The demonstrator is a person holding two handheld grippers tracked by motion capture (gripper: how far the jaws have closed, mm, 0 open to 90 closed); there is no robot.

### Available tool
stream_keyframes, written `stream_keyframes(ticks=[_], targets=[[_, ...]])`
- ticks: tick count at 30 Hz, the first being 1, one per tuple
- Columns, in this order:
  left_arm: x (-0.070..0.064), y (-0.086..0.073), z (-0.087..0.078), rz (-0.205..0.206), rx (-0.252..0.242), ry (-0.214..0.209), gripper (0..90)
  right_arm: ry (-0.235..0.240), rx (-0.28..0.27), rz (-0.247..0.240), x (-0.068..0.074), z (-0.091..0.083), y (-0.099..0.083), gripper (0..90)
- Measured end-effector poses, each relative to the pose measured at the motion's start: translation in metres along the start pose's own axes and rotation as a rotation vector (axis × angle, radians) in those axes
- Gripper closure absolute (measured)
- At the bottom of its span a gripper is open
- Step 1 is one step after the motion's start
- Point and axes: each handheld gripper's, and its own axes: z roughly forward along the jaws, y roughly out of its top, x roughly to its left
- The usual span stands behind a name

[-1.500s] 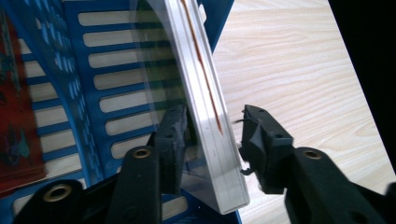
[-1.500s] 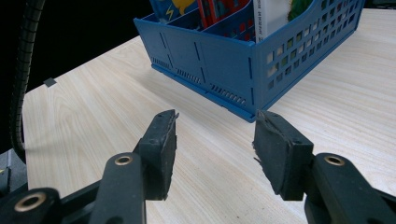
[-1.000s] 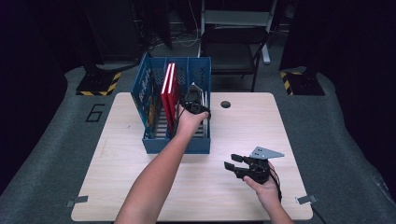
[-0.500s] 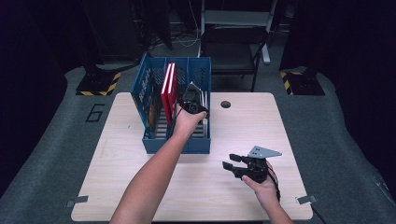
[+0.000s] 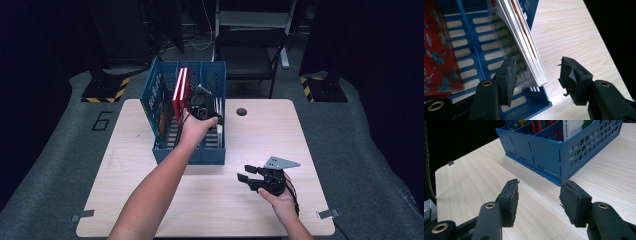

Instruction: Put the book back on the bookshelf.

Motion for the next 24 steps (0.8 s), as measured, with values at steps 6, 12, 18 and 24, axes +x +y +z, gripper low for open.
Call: stream_keyframes(ticks=[6,12,18,24], targets=[[0.001,-0.003,-0.013,0.027,-0.021,-0.002,43.9,-0.003,0.0,-0.001,0.0,-0.001,0.001,48.5],[0.001,-0.009,-0.026,0.058,-0.038,-0.014,41.6,-0.009,0.007,-0.002,0.001,-0.001,0.001,48.4],[0.002,-0.018,-0.04,0.103,-0.04,-0.026,41.3,-0.009,0.004,-0.007,0.002,0.0,0.001,48.2],[0.006,-0.031,-0.052,0.157,-0.038,-0.041,40.7,-0.011,0.008,-0.008,0.003,0.001,0.001,47.9]])
